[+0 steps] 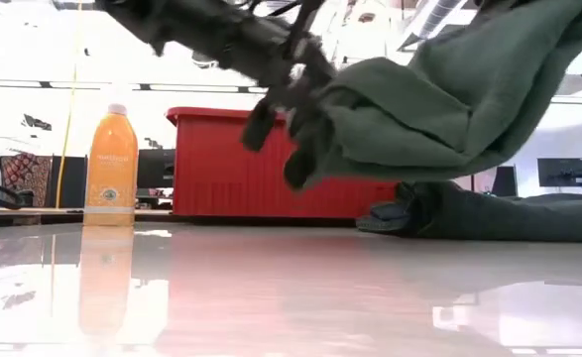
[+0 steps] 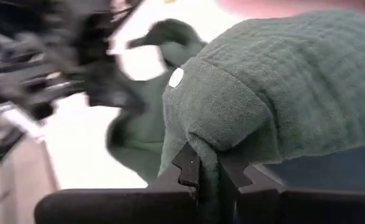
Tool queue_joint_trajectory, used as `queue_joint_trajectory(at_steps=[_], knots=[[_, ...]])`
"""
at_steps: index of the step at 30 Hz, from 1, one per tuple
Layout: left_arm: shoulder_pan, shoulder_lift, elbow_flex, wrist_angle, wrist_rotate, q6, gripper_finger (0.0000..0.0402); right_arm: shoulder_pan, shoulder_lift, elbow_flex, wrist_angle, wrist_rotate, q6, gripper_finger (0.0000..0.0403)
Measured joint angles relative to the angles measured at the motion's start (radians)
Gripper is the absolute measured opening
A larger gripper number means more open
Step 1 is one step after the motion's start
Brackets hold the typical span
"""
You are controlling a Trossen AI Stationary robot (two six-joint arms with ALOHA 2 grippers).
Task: Fold laundry
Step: Stack the green polo shirt on top of the dark blue pants
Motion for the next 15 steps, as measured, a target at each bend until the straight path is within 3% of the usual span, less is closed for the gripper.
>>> queue_joint_trajectory(at_steps=[8,15], knots=[[0.189,0.070,0.274,-0.159,0.093,0.258,0.0000,-0.189,-0.078,0.127,-0.373,0.029,-0.060,0.0036],[0.277,0.213,0.465,-0.212,0.236,0.262,0.0000,-0.391,-0.104,0.154,-0.652,-0.035,-0.064,0.0036]])
